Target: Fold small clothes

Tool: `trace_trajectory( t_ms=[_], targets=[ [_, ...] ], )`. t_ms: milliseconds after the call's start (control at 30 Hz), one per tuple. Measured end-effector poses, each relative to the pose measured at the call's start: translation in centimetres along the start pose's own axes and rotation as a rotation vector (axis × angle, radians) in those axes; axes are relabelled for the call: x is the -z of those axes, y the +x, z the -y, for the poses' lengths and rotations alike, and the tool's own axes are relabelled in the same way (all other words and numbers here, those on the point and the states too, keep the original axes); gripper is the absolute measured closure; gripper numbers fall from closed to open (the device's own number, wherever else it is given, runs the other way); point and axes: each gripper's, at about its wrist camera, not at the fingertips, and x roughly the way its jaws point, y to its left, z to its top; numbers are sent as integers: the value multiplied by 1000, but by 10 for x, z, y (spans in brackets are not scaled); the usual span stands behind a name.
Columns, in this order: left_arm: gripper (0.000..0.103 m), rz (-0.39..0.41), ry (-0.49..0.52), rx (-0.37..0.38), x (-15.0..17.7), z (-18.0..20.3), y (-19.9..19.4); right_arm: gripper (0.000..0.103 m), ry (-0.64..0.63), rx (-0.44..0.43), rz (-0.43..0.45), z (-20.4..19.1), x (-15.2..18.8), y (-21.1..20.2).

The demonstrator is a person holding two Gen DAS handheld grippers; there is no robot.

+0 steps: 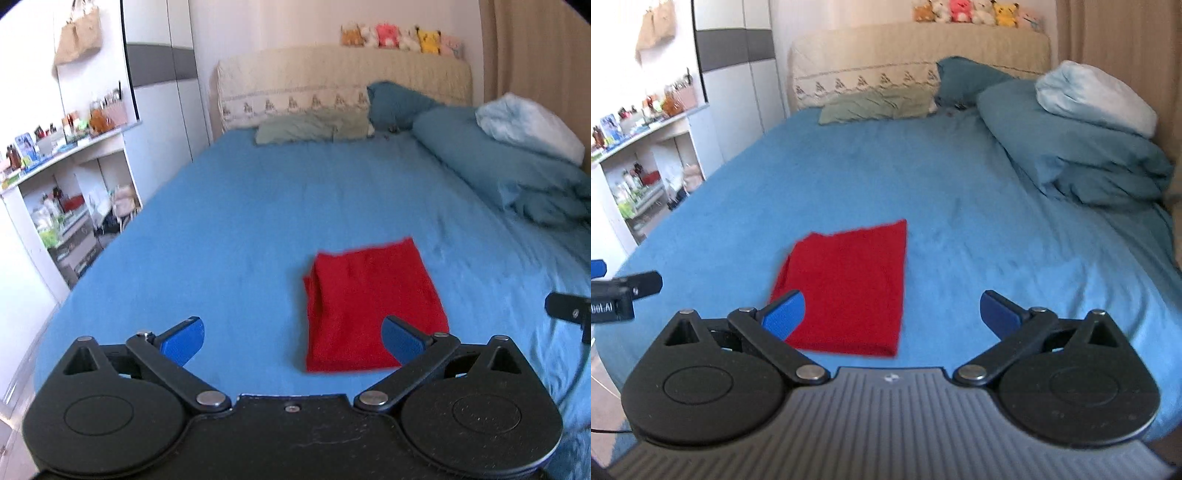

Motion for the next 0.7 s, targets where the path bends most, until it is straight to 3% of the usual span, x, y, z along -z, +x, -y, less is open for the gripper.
trace_trajectory(
  t_ms=[300,700],
  targets=[
    [0,-34,8,-4,30,3,-5,0,-4,28,-77,-5,42,-7],
    [0,-40,-5,10,39,0,-8,0,-9,59,-94,-10,48,-8]
  ],
)
